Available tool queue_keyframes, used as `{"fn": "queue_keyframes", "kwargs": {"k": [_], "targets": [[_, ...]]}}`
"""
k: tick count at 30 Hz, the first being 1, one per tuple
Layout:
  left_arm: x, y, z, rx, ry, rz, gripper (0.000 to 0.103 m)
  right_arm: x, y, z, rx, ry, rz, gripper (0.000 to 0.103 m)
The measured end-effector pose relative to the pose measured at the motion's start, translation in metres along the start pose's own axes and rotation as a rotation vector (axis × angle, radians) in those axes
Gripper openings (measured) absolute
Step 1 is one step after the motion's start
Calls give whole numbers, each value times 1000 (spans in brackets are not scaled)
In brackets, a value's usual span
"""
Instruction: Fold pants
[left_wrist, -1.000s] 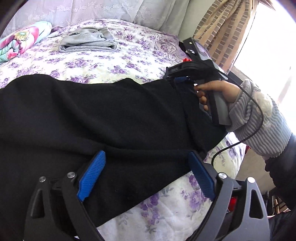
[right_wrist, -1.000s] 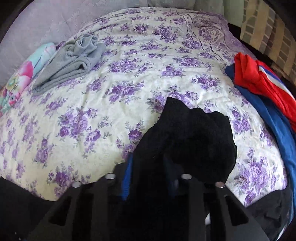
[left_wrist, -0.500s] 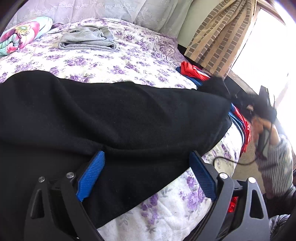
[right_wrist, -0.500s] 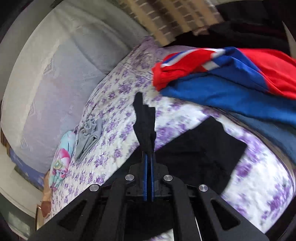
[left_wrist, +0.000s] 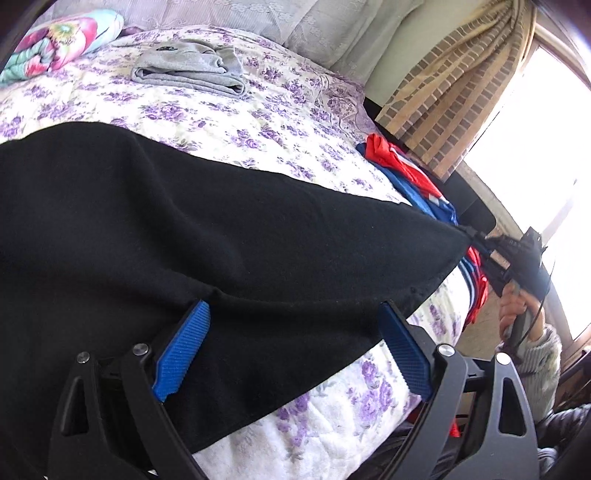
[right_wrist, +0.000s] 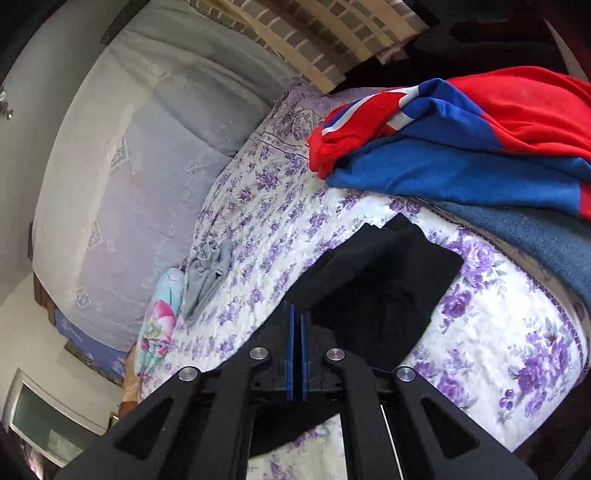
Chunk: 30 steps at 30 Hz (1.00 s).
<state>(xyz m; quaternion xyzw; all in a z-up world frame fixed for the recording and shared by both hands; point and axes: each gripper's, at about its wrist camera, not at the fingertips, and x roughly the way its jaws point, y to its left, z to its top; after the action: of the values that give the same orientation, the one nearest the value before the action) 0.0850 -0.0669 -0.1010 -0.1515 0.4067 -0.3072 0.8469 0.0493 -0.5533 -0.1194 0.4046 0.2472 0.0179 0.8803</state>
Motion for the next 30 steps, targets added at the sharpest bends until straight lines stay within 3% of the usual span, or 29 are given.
{"fn": "queue_keyframes", "kwargs": {"k": [2,5,8,11,13,15,16,18,20,22,25,27,30], "targets": [[-4,0,2,-18,4,-13,89,11,-28,-5,58,44,-64,3],[-10,-6,3,-25,13,-15,89,21,-60,-15,147,73,-46,2],[-7,-14,5,-16,34,-4,89,21,-48,-14,57,55,-79,3],[12,-17,5,32,86,97,90,28,-43,-13,-23,79,-108,2],[15,-19,2,68,61,130,90,29,-48,-12,-33,101,-84,2],[10,-21,2,60,52,128,90,24,-48,-10,-44,125,-76,3],[3,-18,3,42,46,108,90,18,-46,-8,-42,128,-78,8],[-16,-5,7,-11,14,82,90,-4,-36,-2,-43,64,-118,15],[-39,12,10,-54,-45,119,90,-29,-18,5,-108,-49,-142,17],[-58,31,11,-102,-86,182,90,-31,4,9,-154,-59,-79,17],[-68,57,6,-184,-91,268,90,17,57,0,-232,106,116,17],[-64,64,-1,-205,-73,283,90,67,105,-21,-308,247,214,17],[-54,51,-6,-106,-81,382,90,142,176,-61,-402,460,332,17]]}}
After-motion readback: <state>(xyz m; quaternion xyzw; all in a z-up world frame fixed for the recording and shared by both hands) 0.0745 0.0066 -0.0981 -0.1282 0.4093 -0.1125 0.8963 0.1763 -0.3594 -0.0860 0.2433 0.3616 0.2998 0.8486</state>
